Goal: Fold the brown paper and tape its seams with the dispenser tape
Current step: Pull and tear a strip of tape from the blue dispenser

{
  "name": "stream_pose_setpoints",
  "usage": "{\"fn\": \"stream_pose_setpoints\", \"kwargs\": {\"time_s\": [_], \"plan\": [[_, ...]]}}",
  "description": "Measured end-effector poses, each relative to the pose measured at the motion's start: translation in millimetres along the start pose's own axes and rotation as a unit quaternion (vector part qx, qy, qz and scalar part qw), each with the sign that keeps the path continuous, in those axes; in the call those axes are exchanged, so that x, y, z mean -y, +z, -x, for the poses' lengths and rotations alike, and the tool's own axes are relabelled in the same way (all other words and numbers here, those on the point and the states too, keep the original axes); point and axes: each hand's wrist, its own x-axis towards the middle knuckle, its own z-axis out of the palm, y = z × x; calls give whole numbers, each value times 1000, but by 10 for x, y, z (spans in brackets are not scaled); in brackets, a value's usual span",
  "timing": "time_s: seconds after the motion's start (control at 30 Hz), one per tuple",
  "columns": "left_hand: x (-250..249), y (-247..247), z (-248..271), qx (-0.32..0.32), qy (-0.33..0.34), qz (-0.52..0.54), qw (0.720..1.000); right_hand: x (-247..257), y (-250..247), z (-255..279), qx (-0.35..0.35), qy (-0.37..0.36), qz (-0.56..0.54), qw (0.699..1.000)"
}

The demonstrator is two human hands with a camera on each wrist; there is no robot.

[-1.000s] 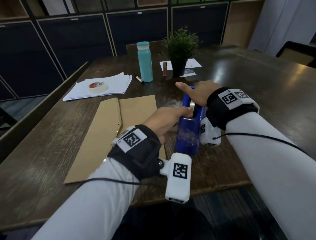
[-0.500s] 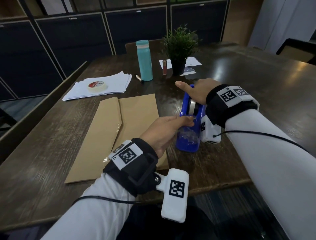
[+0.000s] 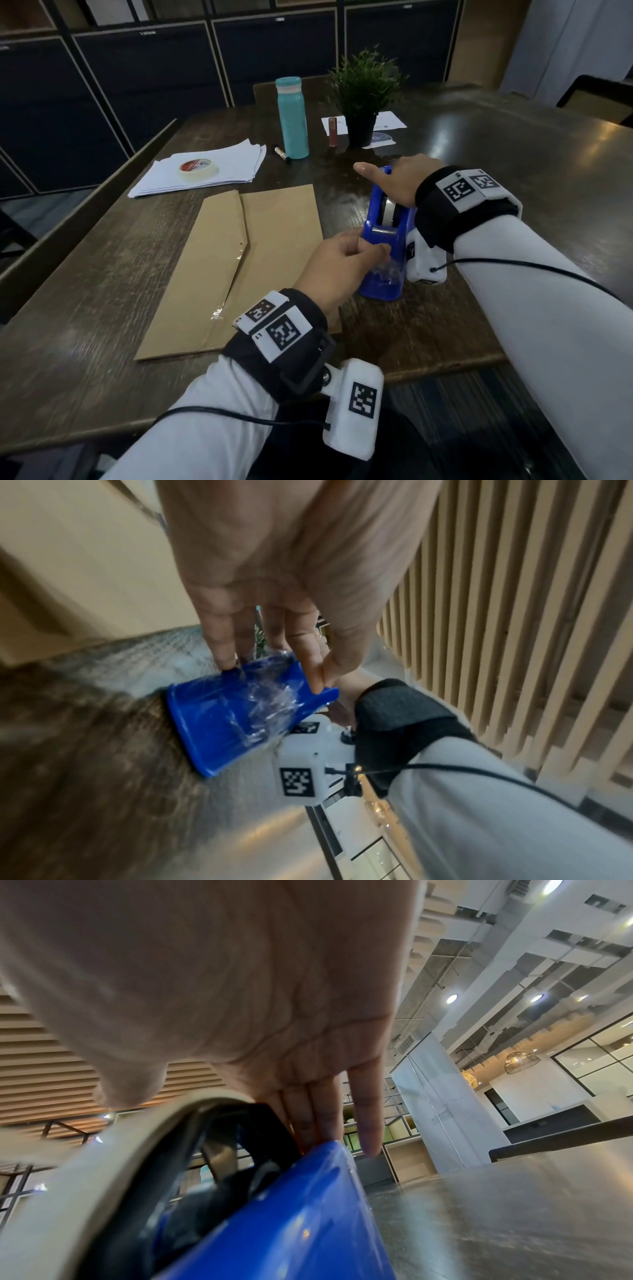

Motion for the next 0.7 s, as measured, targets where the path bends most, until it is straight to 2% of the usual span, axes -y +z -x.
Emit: {"fn": "stream_pose_setpoints", "kwargs": {"time_s": [0.23, 0.7], "plan": [[24, -43, -16, -5, 25, -33, 999, 14, -10, 32, 6, -2, 8, 1000], [-1, -110, -26, 11, 26, -82, 996, 26, -13, 42, 21, -6, 19, 1000]]}}
